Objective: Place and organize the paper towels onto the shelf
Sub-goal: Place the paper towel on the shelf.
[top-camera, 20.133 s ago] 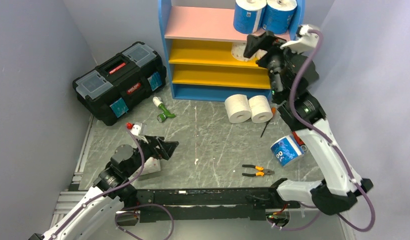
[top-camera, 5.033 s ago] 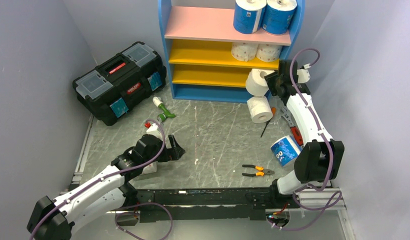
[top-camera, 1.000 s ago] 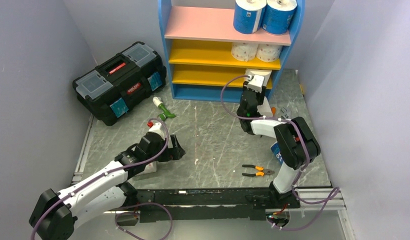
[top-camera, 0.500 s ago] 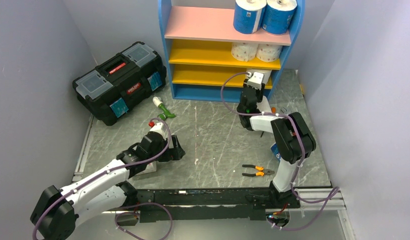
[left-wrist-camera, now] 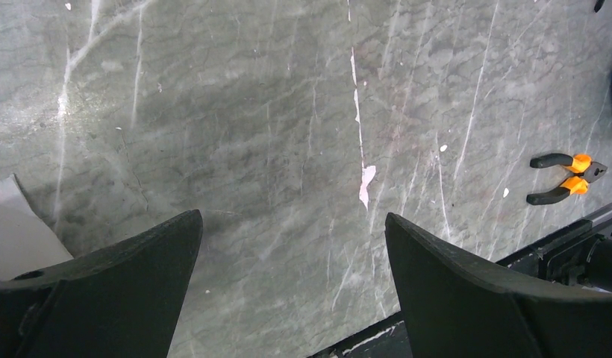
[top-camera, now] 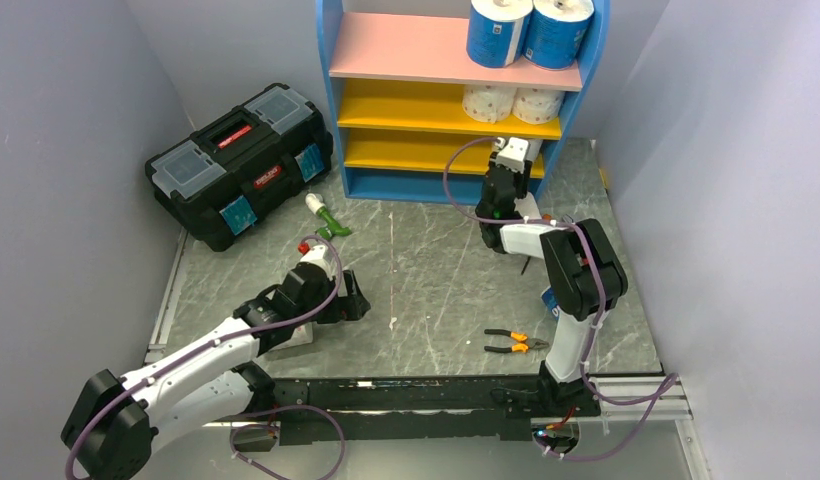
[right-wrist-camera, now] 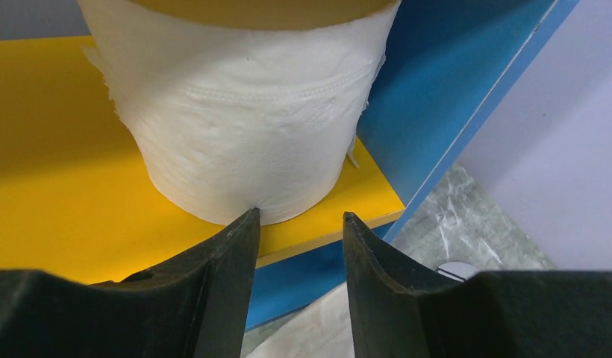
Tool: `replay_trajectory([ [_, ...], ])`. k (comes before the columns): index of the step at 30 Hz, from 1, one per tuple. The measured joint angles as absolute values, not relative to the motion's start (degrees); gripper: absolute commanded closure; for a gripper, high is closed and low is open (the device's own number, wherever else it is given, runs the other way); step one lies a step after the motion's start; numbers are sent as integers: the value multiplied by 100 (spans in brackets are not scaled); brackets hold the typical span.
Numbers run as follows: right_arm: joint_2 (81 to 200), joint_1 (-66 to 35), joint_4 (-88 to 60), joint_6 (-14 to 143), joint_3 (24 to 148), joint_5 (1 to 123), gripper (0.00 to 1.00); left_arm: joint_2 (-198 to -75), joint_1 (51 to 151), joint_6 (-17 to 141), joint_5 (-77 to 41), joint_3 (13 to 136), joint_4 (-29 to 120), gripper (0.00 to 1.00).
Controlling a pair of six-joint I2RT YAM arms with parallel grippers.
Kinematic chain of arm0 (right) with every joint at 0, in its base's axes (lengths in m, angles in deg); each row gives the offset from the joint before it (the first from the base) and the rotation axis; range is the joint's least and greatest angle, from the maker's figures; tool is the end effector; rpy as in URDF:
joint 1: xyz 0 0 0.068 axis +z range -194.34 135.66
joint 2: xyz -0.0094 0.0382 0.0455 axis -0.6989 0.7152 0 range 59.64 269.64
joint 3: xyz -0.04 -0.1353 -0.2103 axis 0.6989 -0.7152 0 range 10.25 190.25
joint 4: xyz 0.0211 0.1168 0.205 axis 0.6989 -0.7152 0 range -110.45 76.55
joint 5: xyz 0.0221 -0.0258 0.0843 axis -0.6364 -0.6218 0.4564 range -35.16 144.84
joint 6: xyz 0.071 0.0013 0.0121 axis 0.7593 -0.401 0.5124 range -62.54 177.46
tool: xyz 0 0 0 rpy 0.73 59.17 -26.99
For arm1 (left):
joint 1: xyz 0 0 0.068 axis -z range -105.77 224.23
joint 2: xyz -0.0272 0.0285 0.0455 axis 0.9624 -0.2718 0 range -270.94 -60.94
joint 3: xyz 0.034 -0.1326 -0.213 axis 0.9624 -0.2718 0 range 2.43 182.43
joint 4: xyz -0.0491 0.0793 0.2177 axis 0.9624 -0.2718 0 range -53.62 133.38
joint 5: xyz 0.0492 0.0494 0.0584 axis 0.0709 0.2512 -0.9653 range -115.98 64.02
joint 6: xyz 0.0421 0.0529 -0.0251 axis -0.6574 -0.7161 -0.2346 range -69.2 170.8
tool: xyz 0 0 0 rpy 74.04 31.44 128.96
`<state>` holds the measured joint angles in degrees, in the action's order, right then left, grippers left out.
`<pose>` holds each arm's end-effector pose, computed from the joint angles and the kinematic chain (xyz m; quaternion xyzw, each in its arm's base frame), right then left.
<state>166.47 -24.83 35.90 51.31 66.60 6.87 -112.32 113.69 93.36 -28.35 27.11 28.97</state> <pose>0.3822 0.0885 0.2141 0.1326 0.6993 -0.2139 0.6691 0.1489 -0.1193 0.1714 -0.0332 0.9096 -0.2573 0.3246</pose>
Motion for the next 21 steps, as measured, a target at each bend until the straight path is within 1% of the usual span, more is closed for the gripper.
replay_trajectory([
  [5,16724,-2487,3572,5039,6772,672,51,-11229,11369,9258,-2833,2832,2774,1],
  [21,16986,-2695,3347,5017,7165,643,52,-11232,11369,9201,-2831,2972,2565,1],
])
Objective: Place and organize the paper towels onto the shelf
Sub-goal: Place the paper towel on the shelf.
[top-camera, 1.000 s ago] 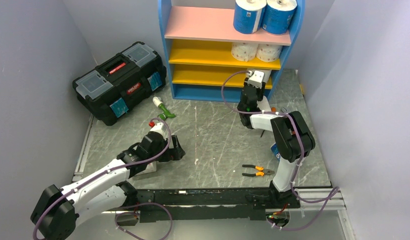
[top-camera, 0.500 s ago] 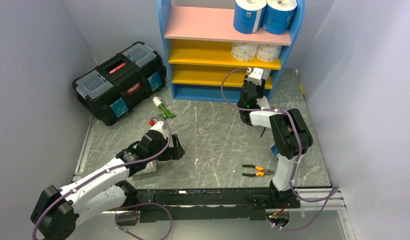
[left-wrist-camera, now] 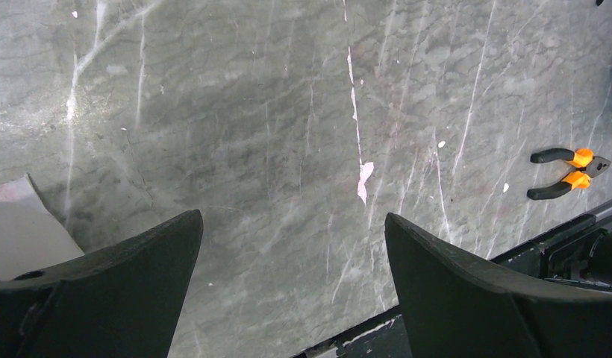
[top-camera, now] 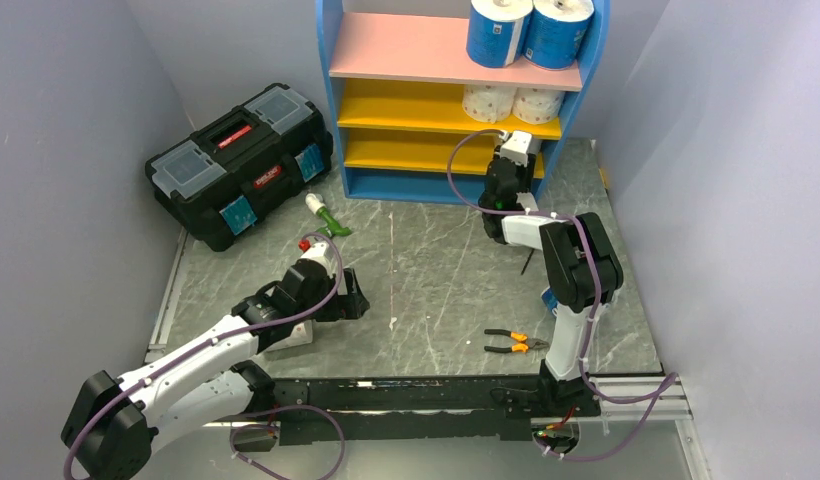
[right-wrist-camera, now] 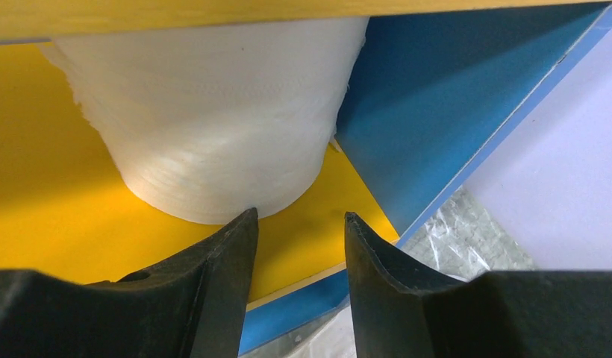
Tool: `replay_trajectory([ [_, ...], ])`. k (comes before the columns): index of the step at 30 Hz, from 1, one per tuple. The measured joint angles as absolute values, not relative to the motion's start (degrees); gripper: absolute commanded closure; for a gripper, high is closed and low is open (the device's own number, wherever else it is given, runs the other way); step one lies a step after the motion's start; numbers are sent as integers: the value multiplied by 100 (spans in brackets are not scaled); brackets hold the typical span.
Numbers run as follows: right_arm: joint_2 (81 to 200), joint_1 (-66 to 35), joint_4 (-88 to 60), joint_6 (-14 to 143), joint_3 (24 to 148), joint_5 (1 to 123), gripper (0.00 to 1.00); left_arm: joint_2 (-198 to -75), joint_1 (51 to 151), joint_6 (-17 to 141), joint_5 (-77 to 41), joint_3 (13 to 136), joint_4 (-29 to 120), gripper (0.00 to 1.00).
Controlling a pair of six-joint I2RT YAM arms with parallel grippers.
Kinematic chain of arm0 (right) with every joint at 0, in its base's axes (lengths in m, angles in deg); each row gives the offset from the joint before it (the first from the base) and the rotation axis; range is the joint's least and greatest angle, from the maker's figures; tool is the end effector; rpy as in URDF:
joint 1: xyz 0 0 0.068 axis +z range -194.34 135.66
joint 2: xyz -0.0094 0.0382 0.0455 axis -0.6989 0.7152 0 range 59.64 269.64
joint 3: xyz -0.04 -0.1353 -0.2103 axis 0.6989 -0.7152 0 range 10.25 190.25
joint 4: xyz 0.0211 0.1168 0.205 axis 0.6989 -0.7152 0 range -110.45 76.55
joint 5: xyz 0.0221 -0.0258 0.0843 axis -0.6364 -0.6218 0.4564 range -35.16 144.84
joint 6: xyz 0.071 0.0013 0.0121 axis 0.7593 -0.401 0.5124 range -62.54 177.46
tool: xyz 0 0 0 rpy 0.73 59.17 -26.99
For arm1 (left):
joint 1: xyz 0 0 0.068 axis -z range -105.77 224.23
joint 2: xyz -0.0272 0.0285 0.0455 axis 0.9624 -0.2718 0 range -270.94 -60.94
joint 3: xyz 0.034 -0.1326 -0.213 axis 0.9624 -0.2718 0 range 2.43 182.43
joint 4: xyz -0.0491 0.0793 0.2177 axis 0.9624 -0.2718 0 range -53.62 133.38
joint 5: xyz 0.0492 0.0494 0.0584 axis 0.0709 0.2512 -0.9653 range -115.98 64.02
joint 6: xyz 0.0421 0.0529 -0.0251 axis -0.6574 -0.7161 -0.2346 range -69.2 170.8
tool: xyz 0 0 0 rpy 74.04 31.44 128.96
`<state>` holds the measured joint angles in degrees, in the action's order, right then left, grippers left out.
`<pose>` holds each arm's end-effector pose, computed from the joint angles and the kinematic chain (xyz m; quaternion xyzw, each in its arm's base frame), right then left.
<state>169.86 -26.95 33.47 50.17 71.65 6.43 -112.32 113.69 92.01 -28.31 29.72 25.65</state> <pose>0.4015 0.0791 0.2134 0.1384 0.7013 -0.2377 0.6577 0.1494 -0.1198 0.1803 -0.0223 0.9125 -0.2500 0.3231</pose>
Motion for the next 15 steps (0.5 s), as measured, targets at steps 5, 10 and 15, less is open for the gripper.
replay_trajectory([
  [5,17001,-2745,3327,5021,7165,643,52,-11306,11369,9201,-2818,2989,2549,2],
  [10,17001,-2758,3327,5046,7165,641,52,-11411,11369,9199,-2774,3011,2554,2],
  [15,17001,-2791,3325,5063,7165,643,46,-11415,11369,9201,-2737,3011,2549,2],
])
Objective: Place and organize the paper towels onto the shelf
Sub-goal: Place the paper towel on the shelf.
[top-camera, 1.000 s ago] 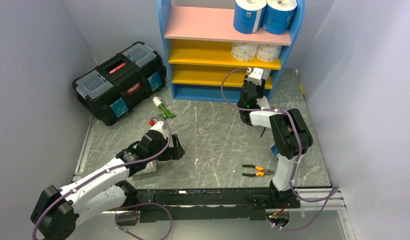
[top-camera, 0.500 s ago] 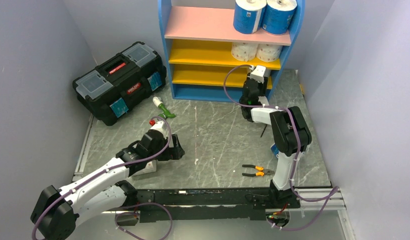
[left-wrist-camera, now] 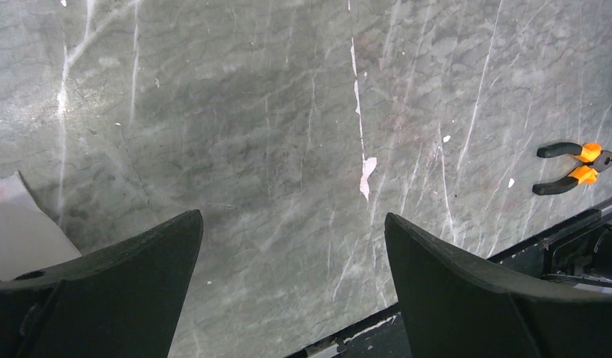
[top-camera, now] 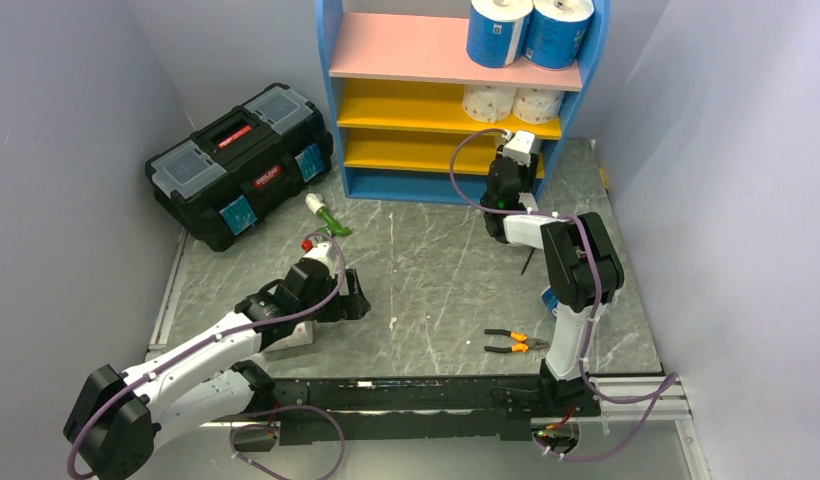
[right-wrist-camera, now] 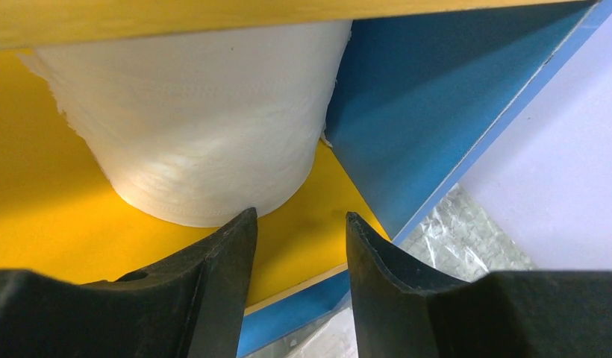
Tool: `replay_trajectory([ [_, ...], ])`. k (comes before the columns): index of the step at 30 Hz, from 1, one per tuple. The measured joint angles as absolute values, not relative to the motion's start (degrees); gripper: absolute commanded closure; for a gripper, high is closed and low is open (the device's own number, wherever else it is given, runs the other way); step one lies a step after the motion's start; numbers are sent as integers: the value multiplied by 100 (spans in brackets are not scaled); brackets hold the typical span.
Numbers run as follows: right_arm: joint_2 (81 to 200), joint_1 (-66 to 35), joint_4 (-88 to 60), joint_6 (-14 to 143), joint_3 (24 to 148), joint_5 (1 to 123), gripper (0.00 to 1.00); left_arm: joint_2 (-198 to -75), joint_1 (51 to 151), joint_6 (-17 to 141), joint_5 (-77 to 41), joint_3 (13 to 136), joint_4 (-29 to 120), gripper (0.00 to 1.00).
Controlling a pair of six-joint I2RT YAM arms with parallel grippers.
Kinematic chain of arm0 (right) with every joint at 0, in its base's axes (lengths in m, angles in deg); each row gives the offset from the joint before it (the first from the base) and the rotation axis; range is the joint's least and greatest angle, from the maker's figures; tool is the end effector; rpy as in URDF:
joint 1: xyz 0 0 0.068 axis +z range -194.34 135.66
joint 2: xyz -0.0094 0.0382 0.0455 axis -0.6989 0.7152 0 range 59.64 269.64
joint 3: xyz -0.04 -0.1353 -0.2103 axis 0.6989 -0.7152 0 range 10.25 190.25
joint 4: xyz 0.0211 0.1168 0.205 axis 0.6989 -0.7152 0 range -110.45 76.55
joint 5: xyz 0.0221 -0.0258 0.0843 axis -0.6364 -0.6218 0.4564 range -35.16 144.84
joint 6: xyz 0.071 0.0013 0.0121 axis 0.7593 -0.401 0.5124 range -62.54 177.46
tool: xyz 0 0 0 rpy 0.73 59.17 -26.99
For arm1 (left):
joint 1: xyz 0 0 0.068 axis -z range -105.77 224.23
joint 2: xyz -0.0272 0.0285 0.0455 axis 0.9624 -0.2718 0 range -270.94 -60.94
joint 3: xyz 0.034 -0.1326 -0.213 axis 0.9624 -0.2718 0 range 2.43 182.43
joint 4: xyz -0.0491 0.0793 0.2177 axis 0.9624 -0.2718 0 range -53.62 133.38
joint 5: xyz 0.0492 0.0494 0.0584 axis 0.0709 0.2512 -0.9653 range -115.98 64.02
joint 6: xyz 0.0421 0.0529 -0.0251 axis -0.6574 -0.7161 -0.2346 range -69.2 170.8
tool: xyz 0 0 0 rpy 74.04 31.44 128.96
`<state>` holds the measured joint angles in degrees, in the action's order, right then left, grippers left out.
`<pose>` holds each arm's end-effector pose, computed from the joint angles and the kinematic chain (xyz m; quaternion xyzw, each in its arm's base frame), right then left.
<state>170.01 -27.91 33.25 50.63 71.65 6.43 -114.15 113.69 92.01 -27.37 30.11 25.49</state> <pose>0.4030 0.0724 0.2120 0.1457 0.7013 -0.2417 0.6546 0.1509 -0.1223 0.1767 -0.0189 0.9183 -0.2474 0.3086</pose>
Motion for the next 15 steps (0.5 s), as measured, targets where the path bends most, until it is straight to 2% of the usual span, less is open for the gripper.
replay_trajectory([
  [3,16981,-2791,3343,5052,7146,637,33,-11411,11369,9199,-2735,3011,2549,2],
  [5,16949,-2760,3369,5030,7106,641,28,-11391,11369,9201,-2735,3011,2552,2],
  [15,16402,-1989,3738,4652,6392,486,23,-10871,11369,9232,-2726,2919,2565,2],
])
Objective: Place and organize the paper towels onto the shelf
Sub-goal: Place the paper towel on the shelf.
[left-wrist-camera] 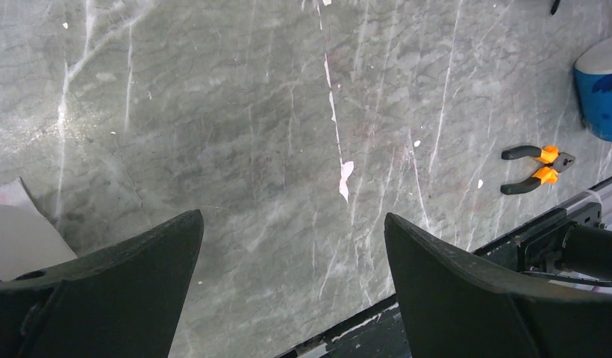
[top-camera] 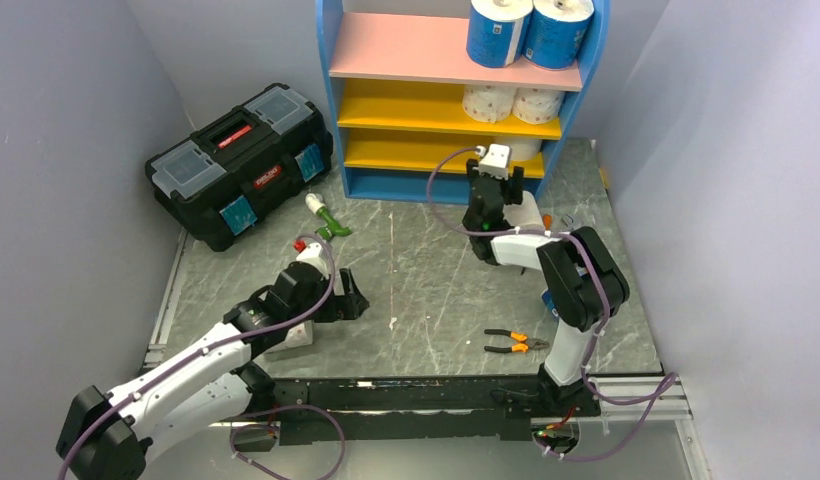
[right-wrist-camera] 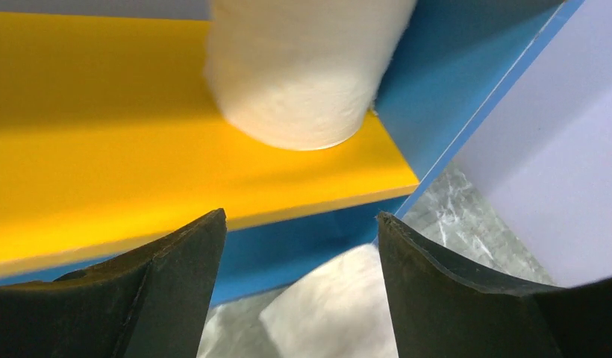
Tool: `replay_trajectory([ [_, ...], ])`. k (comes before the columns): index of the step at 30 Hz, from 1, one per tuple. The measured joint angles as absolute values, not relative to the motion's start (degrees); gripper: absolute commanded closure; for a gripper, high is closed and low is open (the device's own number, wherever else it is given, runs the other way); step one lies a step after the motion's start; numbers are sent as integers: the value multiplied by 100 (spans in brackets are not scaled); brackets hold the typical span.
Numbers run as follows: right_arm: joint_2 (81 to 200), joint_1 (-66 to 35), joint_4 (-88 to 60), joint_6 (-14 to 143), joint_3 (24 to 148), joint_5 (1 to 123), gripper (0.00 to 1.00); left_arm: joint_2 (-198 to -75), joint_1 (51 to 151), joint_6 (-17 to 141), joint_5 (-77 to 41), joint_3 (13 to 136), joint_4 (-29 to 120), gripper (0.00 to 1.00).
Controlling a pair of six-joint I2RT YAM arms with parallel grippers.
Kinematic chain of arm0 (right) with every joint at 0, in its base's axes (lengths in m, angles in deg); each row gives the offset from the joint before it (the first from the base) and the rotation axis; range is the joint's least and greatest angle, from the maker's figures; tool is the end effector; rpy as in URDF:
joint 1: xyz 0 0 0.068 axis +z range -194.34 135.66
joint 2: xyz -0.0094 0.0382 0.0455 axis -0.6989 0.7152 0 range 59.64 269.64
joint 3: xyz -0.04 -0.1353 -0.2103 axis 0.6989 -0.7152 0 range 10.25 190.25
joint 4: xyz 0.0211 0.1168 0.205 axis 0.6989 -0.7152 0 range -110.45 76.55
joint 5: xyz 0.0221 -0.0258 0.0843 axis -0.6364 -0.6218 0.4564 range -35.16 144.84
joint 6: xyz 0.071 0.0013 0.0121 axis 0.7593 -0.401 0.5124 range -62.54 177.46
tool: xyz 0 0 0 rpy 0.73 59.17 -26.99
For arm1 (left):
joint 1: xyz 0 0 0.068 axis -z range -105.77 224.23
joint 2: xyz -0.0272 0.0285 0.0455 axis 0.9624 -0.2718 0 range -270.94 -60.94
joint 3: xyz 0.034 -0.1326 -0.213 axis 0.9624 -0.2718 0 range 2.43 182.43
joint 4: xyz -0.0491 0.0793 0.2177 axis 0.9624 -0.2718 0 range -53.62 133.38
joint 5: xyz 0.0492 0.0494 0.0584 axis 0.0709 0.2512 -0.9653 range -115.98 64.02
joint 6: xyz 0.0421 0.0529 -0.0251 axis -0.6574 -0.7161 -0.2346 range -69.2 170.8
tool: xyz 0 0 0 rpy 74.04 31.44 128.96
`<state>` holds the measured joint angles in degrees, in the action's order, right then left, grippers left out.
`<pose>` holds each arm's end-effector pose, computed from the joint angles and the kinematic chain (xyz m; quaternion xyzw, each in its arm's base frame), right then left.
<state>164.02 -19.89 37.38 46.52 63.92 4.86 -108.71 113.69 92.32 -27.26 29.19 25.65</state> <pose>0.3627 0.1148 0.2186 0.0903 0.7008 -0.2209 0.6723 0.1445 -0.1172 0.1879 -0.0211 0.9013 -0.2732 0.3355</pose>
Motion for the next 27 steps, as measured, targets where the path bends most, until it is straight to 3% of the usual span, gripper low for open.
replay_trajectory([
  [5,15950,-1257,3662,4595,6180,296,23,-10488,11369,9306,-2713,2746,2554,2],
  [12,14968,-374,2460,5478,6042,213,24,-9841,11369,9474,-2732,2495,2506,2],
  [20,14096,-9,-349,7872,5963,700,23,-9627,11369,9562,-2818,2471,2464,2],
  [27,12096,-179,-1083,9410,3869,1859,17,-9653,11369,9721,-2842,2329,2654,2],
])
